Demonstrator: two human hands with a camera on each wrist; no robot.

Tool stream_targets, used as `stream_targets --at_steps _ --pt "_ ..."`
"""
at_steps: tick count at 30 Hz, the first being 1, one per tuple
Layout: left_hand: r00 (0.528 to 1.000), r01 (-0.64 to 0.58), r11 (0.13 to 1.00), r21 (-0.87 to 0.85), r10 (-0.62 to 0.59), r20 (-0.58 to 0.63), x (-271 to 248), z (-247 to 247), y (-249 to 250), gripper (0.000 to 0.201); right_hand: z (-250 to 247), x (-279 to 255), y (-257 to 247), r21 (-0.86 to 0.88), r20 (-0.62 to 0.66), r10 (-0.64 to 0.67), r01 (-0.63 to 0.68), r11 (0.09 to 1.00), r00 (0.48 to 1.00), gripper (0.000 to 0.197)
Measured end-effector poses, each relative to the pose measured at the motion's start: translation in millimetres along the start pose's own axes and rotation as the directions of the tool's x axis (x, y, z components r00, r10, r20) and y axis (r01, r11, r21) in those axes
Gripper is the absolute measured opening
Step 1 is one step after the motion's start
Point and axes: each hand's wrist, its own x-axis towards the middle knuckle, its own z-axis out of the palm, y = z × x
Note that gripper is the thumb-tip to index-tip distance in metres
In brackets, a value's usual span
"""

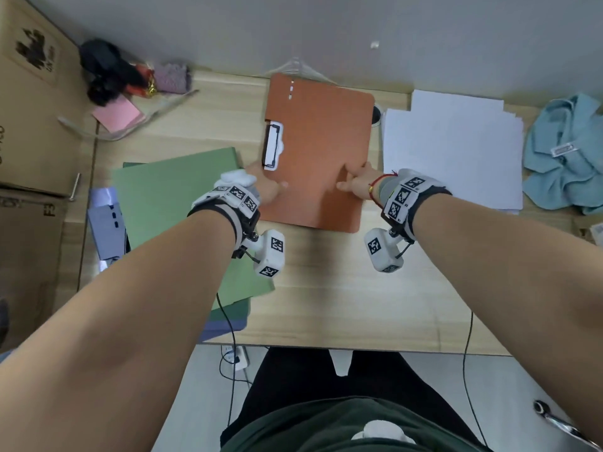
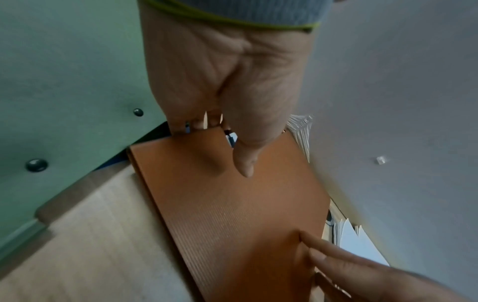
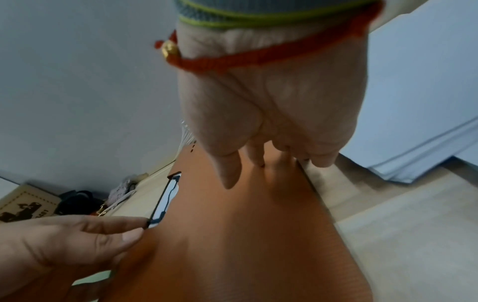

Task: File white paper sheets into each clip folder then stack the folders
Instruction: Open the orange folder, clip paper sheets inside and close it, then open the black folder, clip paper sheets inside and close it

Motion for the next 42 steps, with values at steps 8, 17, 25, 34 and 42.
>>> stream_targets --at_steps 8,17,25,34,42 --pt "0.999 -0.047 0.985 0.166 0.047 0.004 23.1 9.5 9.7 0.083 -13.8 18.0 -9.6 -0.177 0.031 0.010 -0.004 0.984 0.999 0.074" --pt "0.991 -0.070 0.987 -0.144 0.051 -0.126 13.2 -18.1 -1.8 0.058 -16.3 2.9 -27.6 0.036 -0.201 0.051 -0.044 0.998 0.978 0.064" --pt "0.951 0.260 0.964 0.063 -0.244 -0.192 -22.7 -56.0 -76.5 0.062 39.6 -43.2 -123.4 0.410 0.067 -0.173 0.131 0.903 0.983 0.024" --pt "0.952 0.267 0.963 0.029 -0.259 -0.166 -50.6 -47.6 -109.1 0.071 122.1 -51.8 -130.8 0.336 0.353 -0.160 0.035 0.941 0.922 0.038" --pt "0.961 0.192 0.981 0.014 -0.185 -0.204 -73.8 -60.9 -71.1 0.068 104.8 -72.4 -122.1 0.487 0.182 -0.271 0.152 0.860 0.945 0.028"
